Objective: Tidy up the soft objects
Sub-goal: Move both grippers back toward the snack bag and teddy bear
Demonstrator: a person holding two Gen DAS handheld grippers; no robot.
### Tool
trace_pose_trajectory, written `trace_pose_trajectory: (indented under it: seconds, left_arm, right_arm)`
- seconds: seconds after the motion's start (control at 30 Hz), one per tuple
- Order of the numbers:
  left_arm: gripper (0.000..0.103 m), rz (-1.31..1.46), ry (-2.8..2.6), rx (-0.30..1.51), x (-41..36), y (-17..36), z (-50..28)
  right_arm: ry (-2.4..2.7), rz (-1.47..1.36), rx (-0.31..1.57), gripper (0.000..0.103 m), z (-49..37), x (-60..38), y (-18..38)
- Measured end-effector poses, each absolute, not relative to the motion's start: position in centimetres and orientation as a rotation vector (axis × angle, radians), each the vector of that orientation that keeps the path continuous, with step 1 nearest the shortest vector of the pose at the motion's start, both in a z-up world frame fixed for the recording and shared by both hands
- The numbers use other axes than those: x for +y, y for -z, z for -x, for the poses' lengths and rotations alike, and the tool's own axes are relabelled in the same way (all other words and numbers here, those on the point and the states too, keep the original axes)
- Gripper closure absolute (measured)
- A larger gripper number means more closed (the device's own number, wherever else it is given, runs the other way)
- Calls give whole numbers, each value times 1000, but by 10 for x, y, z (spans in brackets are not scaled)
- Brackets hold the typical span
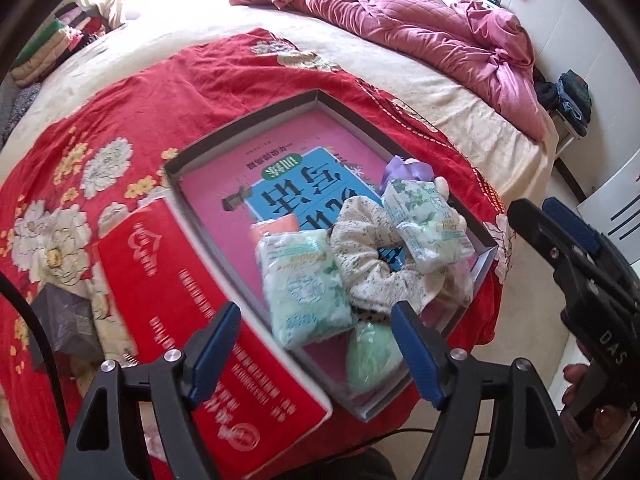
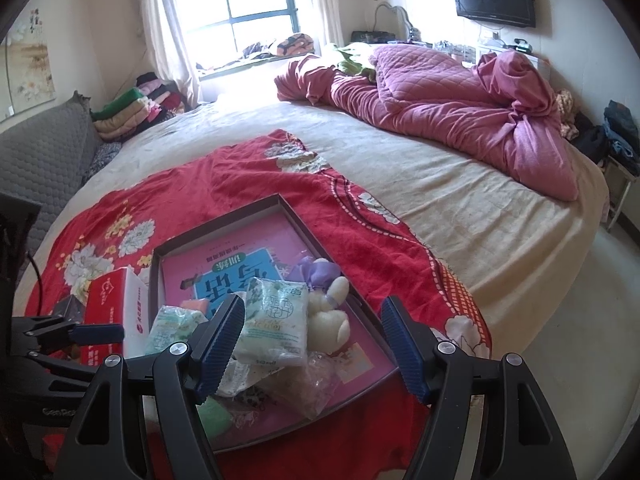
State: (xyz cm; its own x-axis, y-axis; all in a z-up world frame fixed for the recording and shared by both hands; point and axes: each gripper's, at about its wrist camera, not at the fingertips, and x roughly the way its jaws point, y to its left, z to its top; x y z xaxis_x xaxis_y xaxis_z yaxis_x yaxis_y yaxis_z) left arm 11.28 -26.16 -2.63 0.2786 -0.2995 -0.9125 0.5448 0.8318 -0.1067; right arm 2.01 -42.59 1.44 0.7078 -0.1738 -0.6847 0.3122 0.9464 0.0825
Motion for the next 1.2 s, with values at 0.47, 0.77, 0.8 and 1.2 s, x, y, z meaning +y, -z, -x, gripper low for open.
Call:
trace_pose_trajectory:
  seconds: [0.47,0.77,0.8,1.2]
  left_arm:
    - [26,-170,492,1091,-190,-13,-83]
    - [26,-87,411,1069,-122,-26,-73]
    - [26,-82,398,1068,-115,-27,-73]
    - [25,19,216,1083,-4,-16,-76]
  right_arm:
    - [154,-112,705,30,-17,-365,-45]
    - [36,-25,715,30,-20,-304,-57]
    - [23,-11,716,30,-20,-296,-58]
    - [-147,91,745,30,-24,-208,-53]
